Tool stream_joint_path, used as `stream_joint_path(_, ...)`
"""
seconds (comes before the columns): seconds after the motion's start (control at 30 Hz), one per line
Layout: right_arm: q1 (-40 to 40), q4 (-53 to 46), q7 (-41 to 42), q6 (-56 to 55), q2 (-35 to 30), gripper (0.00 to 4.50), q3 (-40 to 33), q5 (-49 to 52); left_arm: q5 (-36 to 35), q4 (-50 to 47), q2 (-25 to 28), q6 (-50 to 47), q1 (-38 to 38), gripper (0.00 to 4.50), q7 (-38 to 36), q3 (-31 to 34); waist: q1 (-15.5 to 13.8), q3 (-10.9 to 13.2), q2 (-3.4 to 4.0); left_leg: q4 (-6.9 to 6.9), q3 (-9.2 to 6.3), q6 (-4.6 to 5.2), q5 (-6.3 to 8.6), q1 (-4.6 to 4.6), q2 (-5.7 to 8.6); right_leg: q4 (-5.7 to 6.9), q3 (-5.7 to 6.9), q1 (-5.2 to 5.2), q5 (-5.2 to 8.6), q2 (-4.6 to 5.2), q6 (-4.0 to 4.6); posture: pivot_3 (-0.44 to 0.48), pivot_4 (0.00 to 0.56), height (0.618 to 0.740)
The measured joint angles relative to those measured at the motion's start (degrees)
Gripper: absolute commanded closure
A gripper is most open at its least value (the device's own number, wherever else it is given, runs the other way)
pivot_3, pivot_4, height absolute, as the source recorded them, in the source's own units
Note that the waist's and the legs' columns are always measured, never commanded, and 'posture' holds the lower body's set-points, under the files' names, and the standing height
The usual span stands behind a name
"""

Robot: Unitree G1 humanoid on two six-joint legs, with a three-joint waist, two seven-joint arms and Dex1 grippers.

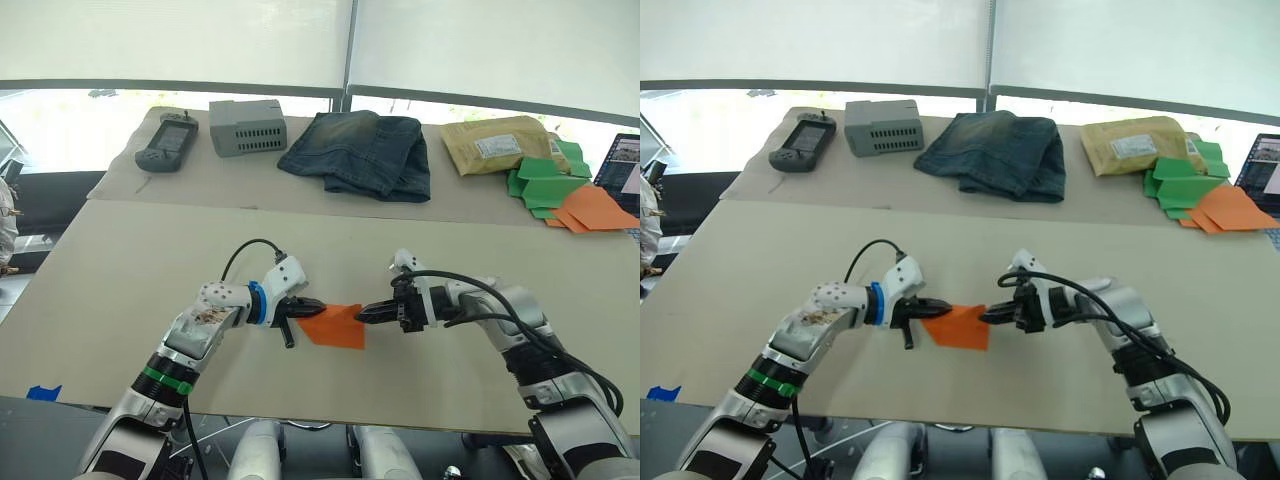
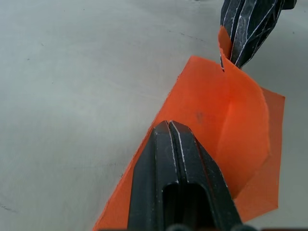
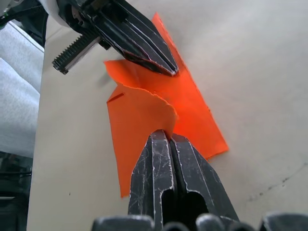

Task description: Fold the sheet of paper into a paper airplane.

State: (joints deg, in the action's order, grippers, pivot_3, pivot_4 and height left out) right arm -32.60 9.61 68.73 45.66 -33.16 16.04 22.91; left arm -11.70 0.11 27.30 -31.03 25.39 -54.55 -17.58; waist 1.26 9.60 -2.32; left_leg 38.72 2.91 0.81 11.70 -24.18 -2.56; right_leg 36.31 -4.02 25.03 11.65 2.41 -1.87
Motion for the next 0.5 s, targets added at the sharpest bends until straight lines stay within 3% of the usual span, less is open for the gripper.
stream_joint_path(0.5, -1.8, 3.4, -1.5, 3.0, 0.8, 4.49, 0.9, -1.3, -0.5, -0.2, -0.2, -0.2, -1.3, 4.50, 1.9, 1.7, -0.1, -0.5, -0.01, -0.01, -0.01, 0.00, 0.00, 0.02, 0.00, -0.01, 0.01, -0.03, 0.02, 0.00, -0.05, 0.000, 0.150, 0.718)
